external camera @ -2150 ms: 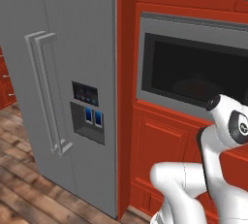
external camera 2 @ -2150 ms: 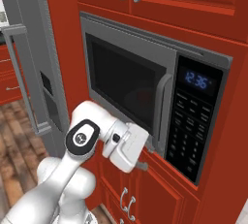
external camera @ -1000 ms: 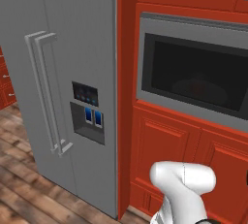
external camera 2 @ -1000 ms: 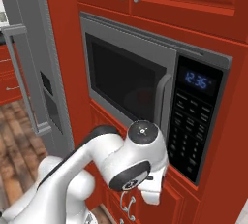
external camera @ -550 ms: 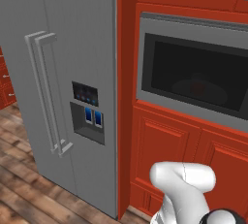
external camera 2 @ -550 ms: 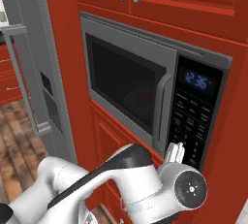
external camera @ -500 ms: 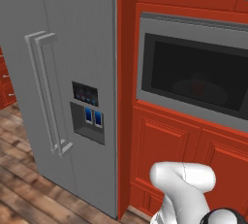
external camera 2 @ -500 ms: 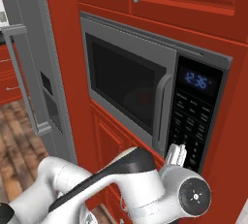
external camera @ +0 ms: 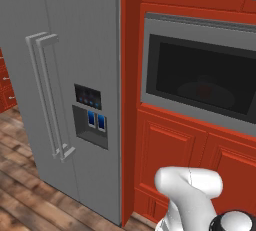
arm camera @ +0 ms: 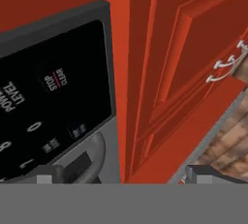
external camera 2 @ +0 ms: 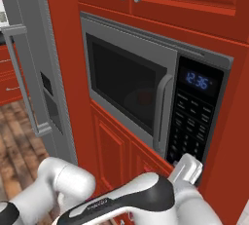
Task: Place the microwavable item in the microwave. Then, close the microwave door and press the start button.
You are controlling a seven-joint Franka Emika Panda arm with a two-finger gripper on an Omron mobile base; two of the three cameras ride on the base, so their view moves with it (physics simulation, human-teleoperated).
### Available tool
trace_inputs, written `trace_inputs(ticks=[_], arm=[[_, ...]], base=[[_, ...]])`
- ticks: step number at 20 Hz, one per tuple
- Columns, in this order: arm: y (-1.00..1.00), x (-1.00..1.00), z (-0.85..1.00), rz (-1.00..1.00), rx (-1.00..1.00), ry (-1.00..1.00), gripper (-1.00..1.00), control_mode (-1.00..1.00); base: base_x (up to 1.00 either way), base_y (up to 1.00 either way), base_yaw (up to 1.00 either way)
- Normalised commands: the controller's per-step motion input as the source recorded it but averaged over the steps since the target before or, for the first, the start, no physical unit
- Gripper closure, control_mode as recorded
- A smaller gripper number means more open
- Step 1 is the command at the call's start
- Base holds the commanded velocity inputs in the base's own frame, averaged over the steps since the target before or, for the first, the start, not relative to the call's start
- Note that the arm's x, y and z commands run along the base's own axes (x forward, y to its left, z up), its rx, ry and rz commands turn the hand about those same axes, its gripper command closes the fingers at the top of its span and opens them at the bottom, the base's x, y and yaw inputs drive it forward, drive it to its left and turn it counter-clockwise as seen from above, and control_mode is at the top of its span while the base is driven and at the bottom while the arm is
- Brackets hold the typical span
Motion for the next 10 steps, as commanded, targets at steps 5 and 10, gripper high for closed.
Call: trace_inputs(ticks=[5, 10], arm=[[0.13, 0.38, -0.23, -0.18, 0.04, 0.00, -1.00, -1.00], [0.31, 0.43, -0.40, -0.19, 0.00, 0.00, -1.00, -1.00]], base=[[0.00, 0.00, 0.00], [0.00, 0.00, 0.00]])
